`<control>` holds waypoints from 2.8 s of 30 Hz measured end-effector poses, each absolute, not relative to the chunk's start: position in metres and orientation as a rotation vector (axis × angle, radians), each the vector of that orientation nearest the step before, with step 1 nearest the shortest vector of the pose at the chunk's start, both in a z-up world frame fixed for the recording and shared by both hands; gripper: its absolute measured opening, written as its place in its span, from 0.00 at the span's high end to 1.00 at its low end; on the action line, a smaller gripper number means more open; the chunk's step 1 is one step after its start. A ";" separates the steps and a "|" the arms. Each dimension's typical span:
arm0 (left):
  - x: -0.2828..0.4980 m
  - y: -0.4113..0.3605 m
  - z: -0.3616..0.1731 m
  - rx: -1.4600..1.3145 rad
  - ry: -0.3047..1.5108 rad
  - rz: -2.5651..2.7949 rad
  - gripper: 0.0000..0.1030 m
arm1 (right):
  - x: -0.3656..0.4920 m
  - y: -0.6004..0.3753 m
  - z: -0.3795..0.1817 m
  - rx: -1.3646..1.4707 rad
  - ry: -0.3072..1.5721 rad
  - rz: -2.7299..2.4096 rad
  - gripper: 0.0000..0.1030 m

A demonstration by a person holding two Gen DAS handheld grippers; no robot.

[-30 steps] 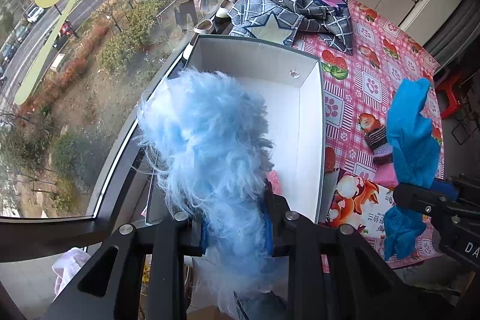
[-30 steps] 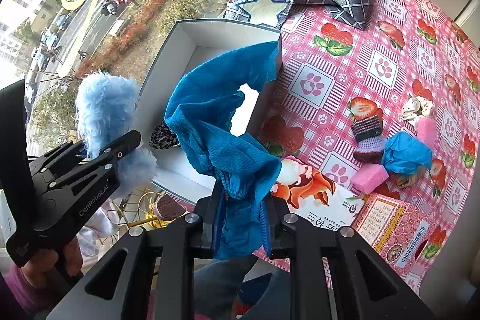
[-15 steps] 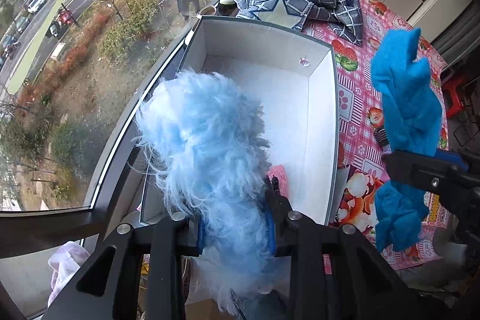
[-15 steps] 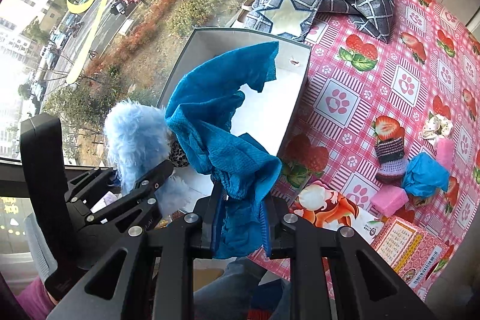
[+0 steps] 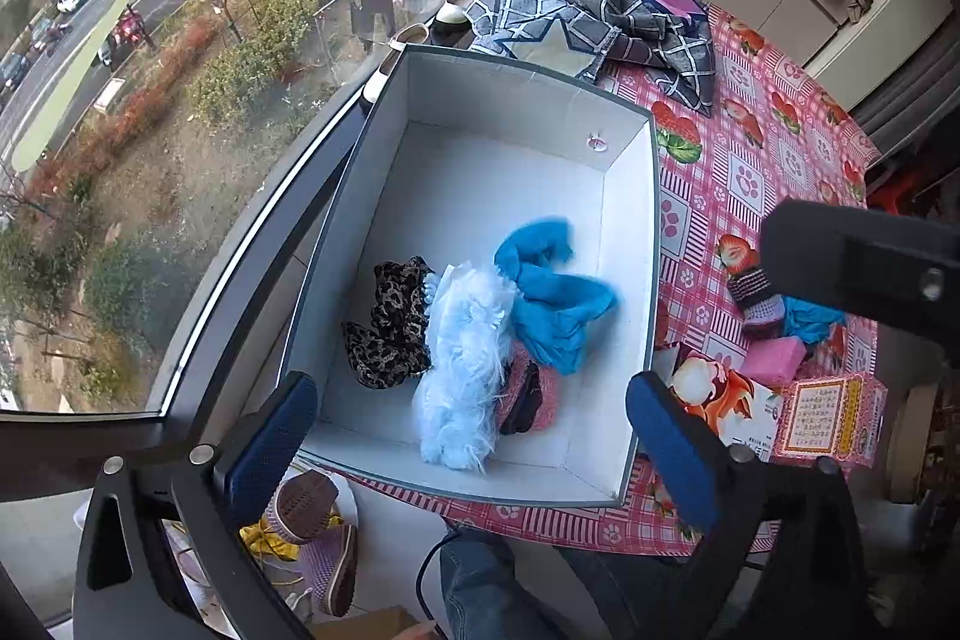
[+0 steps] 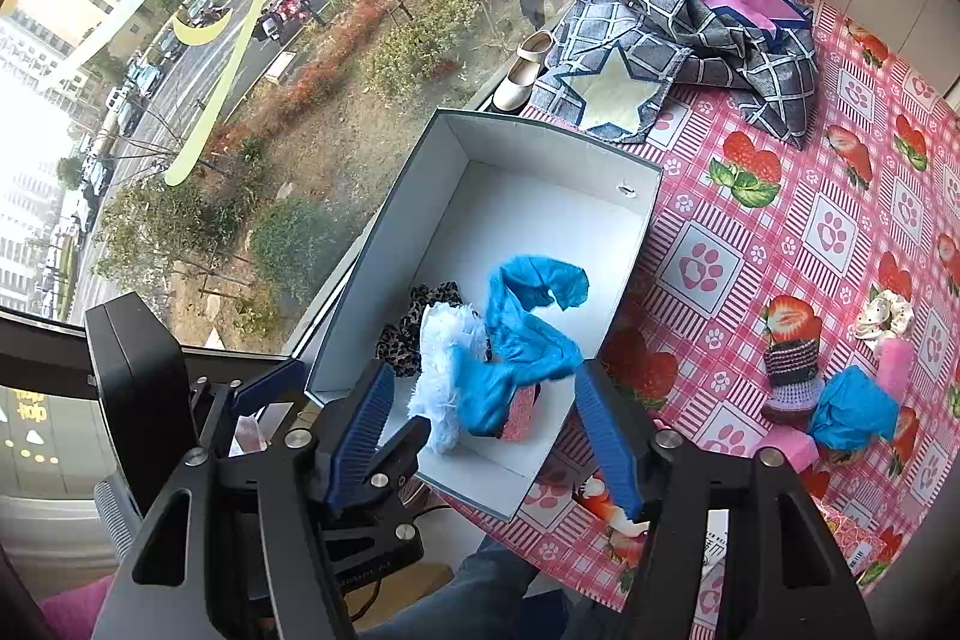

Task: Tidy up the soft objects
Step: 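Open the left tool to drop the boa while the right tool drops the glove, then move the left tool to the striped knit cuff while the right tool approaches the pink sponge, then grasp the striped knit cuff with the left tool while the right tool grasps the pink sponge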

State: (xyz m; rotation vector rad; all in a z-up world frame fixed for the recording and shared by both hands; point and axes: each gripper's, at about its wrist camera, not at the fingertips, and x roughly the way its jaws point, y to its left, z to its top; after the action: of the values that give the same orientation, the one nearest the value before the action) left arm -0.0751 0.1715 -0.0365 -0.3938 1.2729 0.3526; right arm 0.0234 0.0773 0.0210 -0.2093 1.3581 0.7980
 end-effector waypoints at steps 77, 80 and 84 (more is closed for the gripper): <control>0.150 -0.036 -0.232 -0.625 1.827 0.291 0.21 | 0.235 -0.227 -0.181 0.098 1.640 0.296 0.35; 0.152 -0.039 -0.227 -0.622 1.810 0.221 0.53 | 0.232 -0.226 -0.184 0.100 1.661 0.298 0.52; 0.152 -0.045 -0.213 -0.535 1.761 0.196 0.59 | 0.226 -0.239 -0.170 0.124 1.611 0.279 0.52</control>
State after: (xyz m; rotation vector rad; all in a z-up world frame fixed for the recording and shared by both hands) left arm 0.1521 -0.0450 -0.2127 -0.5354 1.7610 0.1959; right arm 0.2263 -0.2392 -0.1701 0.1240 1.6110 0.2792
